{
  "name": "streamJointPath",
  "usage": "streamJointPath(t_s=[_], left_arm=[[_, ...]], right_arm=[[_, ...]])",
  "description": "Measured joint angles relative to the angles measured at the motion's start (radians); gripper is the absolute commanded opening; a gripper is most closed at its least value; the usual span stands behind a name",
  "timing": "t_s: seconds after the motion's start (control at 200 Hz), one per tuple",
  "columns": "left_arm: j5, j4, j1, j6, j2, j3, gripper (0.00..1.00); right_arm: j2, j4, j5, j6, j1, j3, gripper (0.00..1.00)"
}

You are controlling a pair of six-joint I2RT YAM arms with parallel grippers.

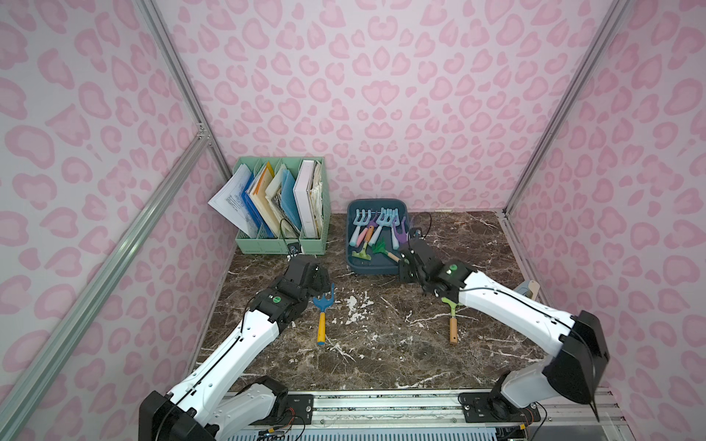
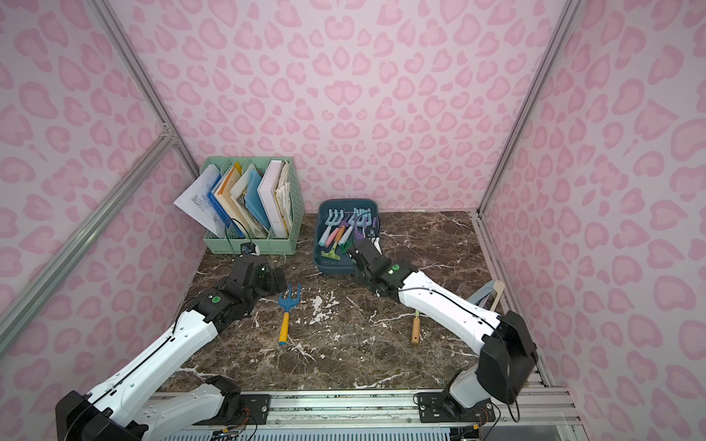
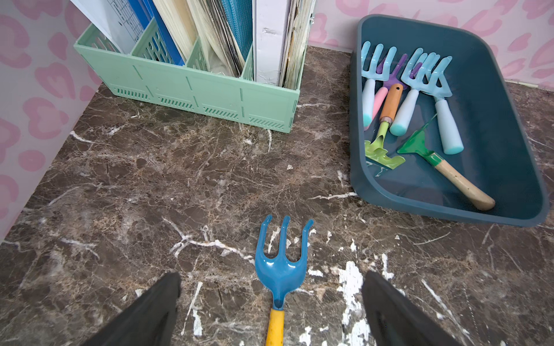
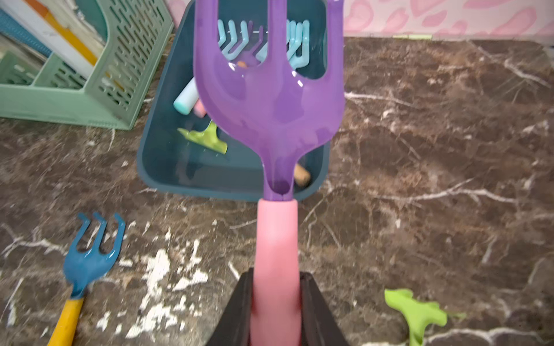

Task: Take the hand rake out of the storage box
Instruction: Pick up the rake from the storage box, then place the rake at the center of the board.

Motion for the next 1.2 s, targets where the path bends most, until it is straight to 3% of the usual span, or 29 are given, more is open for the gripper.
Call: streamJointPath(t_s=[0.2, 0.345, 0.52, 0.88, 0.975, 1.2], left_arm=[[0.003, 0.000, 0.000, 0.000, -0.005, 0.000, 0.98], [0.007, 0.000, 0.000, -0.001, -0.008, 0.000, 0.99], [0.011, 0.001, 0.000, -0.003, -0.013, -0.001, 0.98], [0.011, 0.001, 0.000, -0.003, -0.013, -0.002, 0.99], [0.011, 0.001, 0.000, -0.003, -0.013, -0.002, 0.99], [0.011, 0.001, 0.000, -0.003, -0.010, -0.002, 0.99]], right_arm=[[-0.174, -0.032, 0.039, 0.239, 0.121, -0.284, 0.00], [-0.201, -0.019, 0.028, 0.358, 0.133, -0.411, 0.00], [-0.118, 0.048, -0.042, 0.415, 0.139, -0.499, 0.00], [0.053, 0.119, -0.070, 0.405, 0.121, -0.474, 0.08], [0.064, 0.134, -0.073, 0.389, 0.111, -0.467, 0.17], [0.041, 0.106, -0.088, 0.357, 0.092, -0.469, 0.52]])
